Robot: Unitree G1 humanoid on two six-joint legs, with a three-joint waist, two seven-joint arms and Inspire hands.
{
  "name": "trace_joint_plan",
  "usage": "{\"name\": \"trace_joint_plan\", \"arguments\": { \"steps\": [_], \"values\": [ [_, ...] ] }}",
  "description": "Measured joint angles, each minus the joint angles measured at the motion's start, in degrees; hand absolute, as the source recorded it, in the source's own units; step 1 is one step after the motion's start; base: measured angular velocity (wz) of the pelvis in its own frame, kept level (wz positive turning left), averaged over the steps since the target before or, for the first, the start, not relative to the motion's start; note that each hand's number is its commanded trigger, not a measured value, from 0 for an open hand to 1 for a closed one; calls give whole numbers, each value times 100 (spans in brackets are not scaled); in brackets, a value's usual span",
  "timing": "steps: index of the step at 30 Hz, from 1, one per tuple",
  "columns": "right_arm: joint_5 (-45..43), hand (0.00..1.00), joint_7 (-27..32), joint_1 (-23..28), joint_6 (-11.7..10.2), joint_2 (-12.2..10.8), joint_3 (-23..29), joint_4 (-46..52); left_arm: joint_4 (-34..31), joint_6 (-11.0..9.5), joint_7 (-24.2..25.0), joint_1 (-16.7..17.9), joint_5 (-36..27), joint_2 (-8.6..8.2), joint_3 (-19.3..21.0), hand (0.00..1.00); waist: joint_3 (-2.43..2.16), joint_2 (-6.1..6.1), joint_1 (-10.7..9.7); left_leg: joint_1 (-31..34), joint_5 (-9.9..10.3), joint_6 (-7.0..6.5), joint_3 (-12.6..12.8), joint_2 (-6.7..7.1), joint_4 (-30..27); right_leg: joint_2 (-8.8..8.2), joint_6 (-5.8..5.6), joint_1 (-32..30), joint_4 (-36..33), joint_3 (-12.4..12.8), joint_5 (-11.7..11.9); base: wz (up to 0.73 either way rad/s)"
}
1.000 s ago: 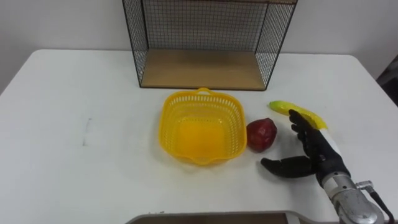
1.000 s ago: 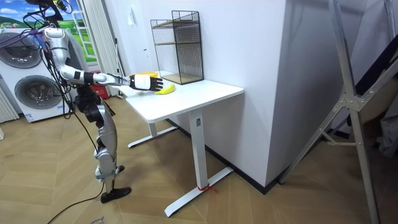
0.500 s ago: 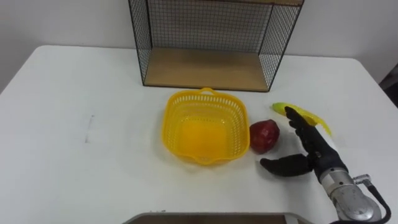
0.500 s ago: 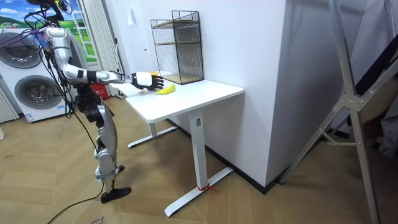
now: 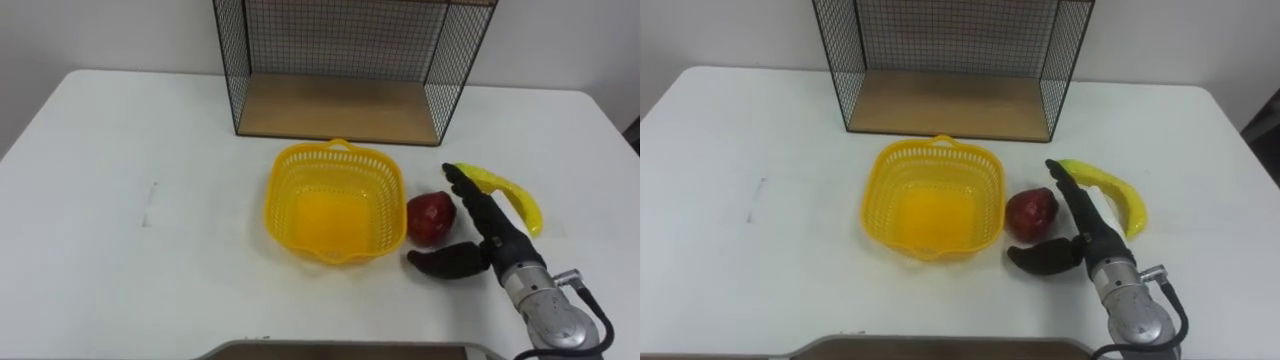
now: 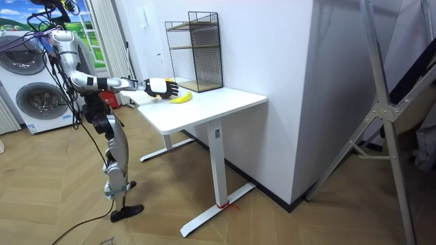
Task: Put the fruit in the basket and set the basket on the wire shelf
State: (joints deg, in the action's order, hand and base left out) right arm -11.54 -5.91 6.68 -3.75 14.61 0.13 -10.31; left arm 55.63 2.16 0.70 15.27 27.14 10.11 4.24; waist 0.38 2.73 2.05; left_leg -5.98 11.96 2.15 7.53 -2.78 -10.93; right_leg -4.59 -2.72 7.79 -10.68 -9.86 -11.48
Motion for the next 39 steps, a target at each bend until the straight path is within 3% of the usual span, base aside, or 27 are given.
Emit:
{"name": "trace_joint_plan", "arguments": {
  "steps": [11, 12, 13, 14, 30, 39],
  "values": [
    [-9, 0, -8, 0, 0, -22, -123, -1, 3, 4, -1, 4, 2, 0, 0, 0, 2, -31, 2, 2, 0, 0, -14, 0, 1, 0, 0, 4, 2, -17, 0, 0],
    [-9, 5, -10, 0, 0, -22, -123, -1, 3, 4, -2, 3, 3, 0, 0, 0, 2, -32, 2, 3, 0, 0, -14, 0, 1, 0, 0, 3, 2, -18, 0, 0],
    [-9, 48, -14, 0, 0, -22, -123, -1, 3, 4, -2, 3, 3, 0, 0, 0, 1, -33, 2, 5, 0, 0, -14, 0, 1, 0, 0, 2, 2, -18, 0, 0],
    [-9, 100, -16, 0, 0, -22, -123, -1, 3, 4, -3, 2, 3, 0, 0, 0, 1, -33, 2, 8, 0, 0, -15, 0, 0, 0, 0, 0, 2, -19, 0, 0],
    [-46, 100, 129, -169, 0, -26, -124, -242, 4, 3, -1, -17, -5, 0, -7, 0, 5, -41, -4, 30, 1, 0, -93, -4, -33, -2, 1, 34, 7, -121, 1, 2],
    [26, 100, 56, -167, 6, -49, -209, -329, 177, 36, 2, -16, -3, 0, -5, 0, -26, 0, -5, 28, 1, 0, -111, -4, -49, -2, 1, 46, 7, -130, 1, 0]
  ]
}}
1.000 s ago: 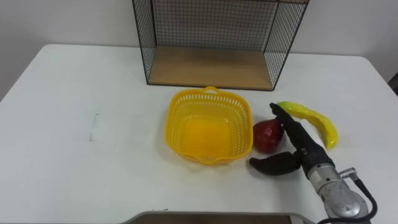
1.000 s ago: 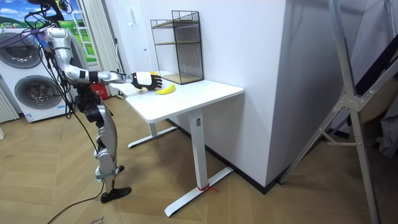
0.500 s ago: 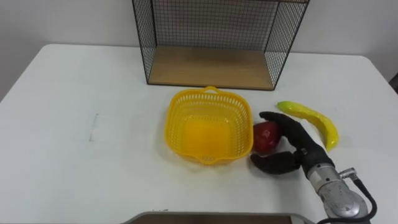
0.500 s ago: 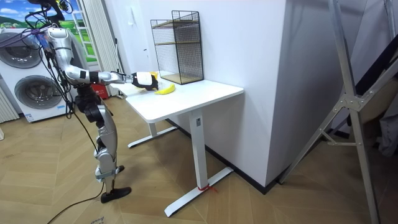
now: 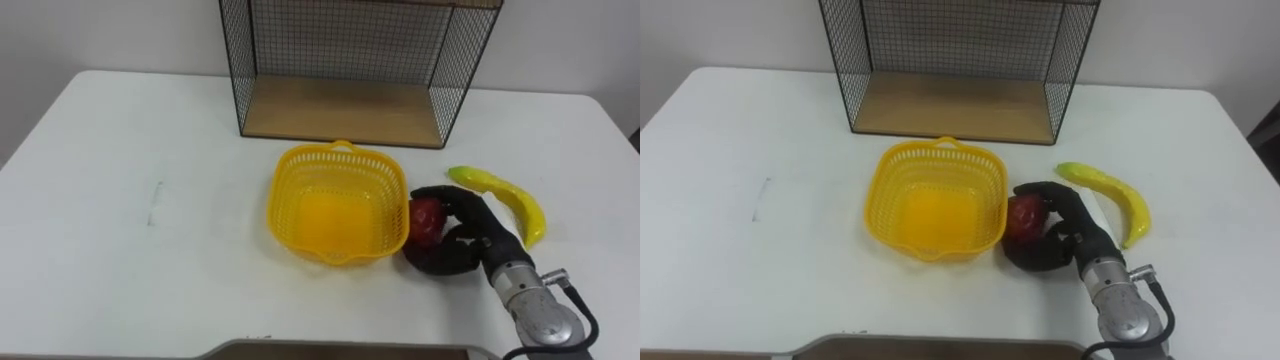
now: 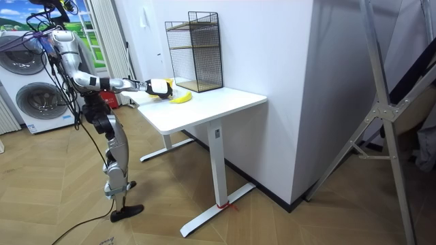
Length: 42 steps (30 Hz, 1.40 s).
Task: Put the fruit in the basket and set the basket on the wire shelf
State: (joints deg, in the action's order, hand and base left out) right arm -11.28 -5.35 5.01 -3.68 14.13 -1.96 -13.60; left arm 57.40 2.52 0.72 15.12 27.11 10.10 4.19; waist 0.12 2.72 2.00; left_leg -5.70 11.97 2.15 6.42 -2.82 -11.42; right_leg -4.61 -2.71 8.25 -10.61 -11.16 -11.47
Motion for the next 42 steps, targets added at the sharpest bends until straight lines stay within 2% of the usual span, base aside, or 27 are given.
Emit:
{"name": "trace_joint_plan", "arguments": {
  "steps": [13, 19, 23, 30, 35, 42],
  "values": [
    [540, 100, -104, 12, 12, -83, 15, -209, 119, 19, 103, 14, -4, 0, -4, 0, -2, 48, -32, -72, 0, 0, -37, 6, -21, -6, 3, 104, 0, -15, 1, 0],
    [979, 100, -67, 13, 14, -83, 20, -289, 256, 129, -21, 9, -6, -9, -95, 0, -6, 60, -92, -12, -1, -1, -59, 19, -36, -6, 1, 94, 79, -30, 2, 2],
    [1566, 100, 15, 27, 13, -82, 53, -367, 256, 122, -55, 41, -50, -9, -95, 0, -5, 56, -98, -59, -1, -1, -52, 24, -23, -4, -3, 103, 99, -15, 7, 0],
    [1926, 100, 278, 30, -2, -79, 198, -422, 293, 80, -29, 28, -59, -23, -95, 0, 18, -6, -176, -90, -1, -1, -54, 23, -5, -4, -3, 169, 100, -47, 7, 0],
    [2463, 100, 349, 29, -2, -73, 515, -328, 281, 77, 9, 23, -57, -26, -94, 0, -7, -33, -183, -93, -1, -1, -28, 22, -7, -4, -4, 162, 92, -12, 7, -1],
    [3454, 100, 444, 29, -2, -67, 553, -320, 282, 95, -4, 47, -29, -72, -95, 0, -27, -60, -184, -94, -1, -1, -32, 22, -25, -4, -4, 169, 86, -11, 7, 0]
  ]
}}
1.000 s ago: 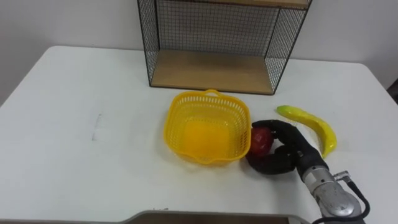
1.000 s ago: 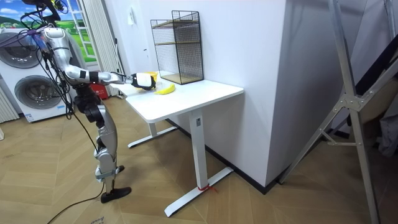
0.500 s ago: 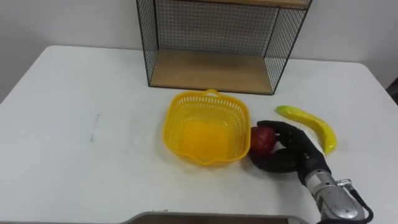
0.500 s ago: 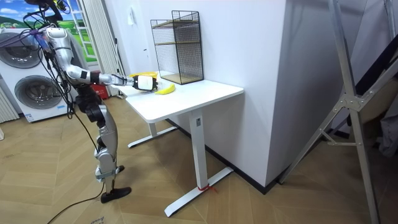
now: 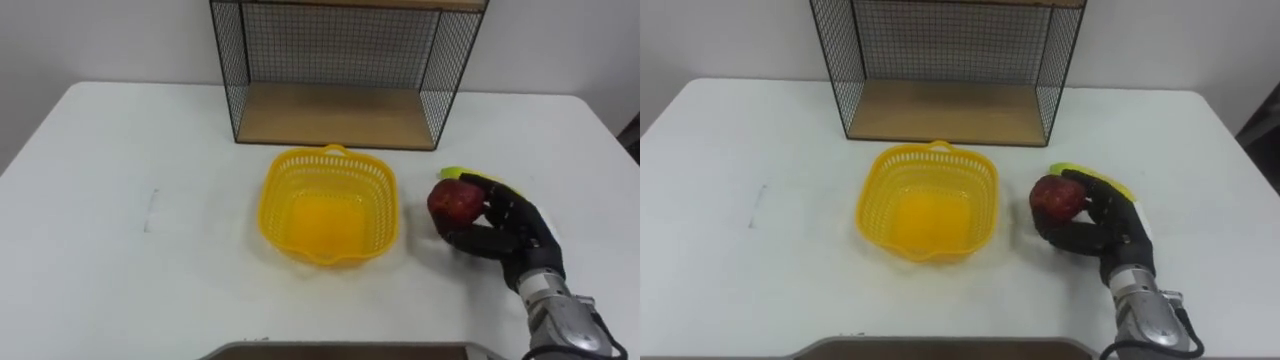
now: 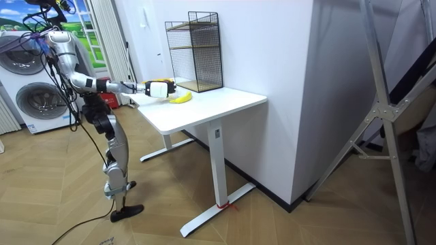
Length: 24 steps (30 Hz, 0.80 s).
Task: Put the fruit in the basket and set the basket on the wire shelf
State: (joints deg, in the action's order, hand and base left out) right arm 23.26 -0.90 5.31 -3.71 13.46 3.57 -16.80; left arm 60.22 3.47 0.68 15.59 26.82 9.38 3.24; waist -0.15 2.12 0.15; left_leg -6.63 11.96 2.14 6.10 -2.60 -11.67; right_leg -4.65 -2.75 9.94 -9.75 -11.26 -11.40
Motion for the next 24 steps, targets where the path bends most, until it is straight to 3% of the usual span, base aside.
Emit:
{"name": "trace_joint_plan", "arguments": {
  "steps": [3, 7, 17, 24],
  "values": [
    [248, 100, 83, -1, 0, 0, 23, 0, -1, 29, -8, 30, 27, -52, 19, 0, -25, -66, 8, 2, 0, 0, -4, 0, 3, -2, 0, 0, -3, -2, 0, 0],
    [351, 100, 94, -1, 0, 1, 56, 1, -10, 32, 1, 39, 28, -157, 59, 0, -12, -118, 11, 7, 0, 0, -7, 0, 3, -2, -1, -5, 3, 1, 0, 0],
    [252, 100, 124, -33, 0, 0, 55, 594, -56, 9, 11, 9, -18, -165, 57, 0, 0, -50, 28, 16, 0, 0, 23, 1, 4, -3, -8, -95, 11, 29, -5, -1],
    [-381, 100, 95, -49, 0, 9, 53, 1485, -53, -16, 5, -8, 23, -146, 58, 0, 9, 1, 66, 92, 0, 0, 61, 1, 18, -3, -6, -209, -1, 68, -4, -3]
  ]
}}
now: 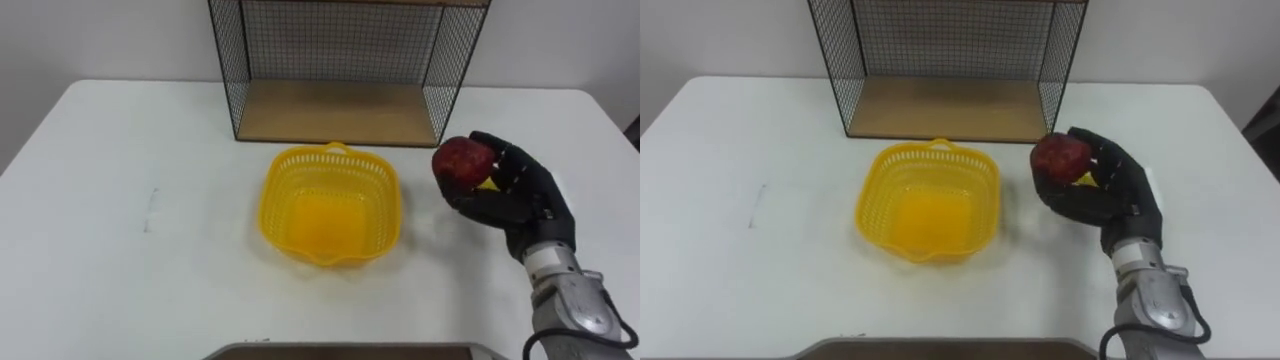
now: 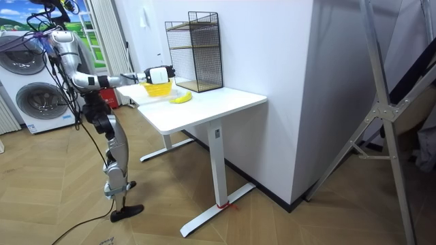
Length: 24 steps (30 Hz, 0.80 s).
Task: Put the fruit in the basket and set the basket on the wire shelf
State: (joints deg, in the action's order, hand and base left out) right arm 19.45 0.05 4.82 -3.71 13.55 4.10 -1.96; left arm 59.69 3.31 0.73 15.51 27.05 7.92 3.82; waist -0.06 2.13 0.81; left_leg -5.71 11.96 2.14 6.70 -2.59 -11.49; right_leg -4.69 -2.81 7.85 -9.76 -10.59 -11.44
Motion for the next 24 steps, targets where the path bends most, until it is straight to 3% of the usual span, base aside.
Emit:
{"name": "trace_joint_plan", "arguments": {
  "steps": [9, 18, 24],
  "values": [
    [-916, 100, -156, -106, 0, 59, -135, 353, 45, -85, -32, -22, -42, 44, -79, 0, 42, 77, 139, 27, 0, 0, 53, -3, 14, 1, 0, -19, -30, 44, 0, -2],
    [-1152, 100, -277, -475, 0, 57, -359, 587, 184, -130, -15, -97, -50, 47, -178, 0, 37, 122, 148, 39, 0, -1, 54, -9, 15, -6, 0, -35, -100, 27, 0, 0],
    [-1564, 100, -355, -496, -55, 137, -562, 801, 184, -130, -4, -193, -48, 56, -182, 0, 22, 163, 304, 52, 0, -1, 57, -11, 9, -5, 3, -46, -96, 29, 2, 0]
  ]
}}
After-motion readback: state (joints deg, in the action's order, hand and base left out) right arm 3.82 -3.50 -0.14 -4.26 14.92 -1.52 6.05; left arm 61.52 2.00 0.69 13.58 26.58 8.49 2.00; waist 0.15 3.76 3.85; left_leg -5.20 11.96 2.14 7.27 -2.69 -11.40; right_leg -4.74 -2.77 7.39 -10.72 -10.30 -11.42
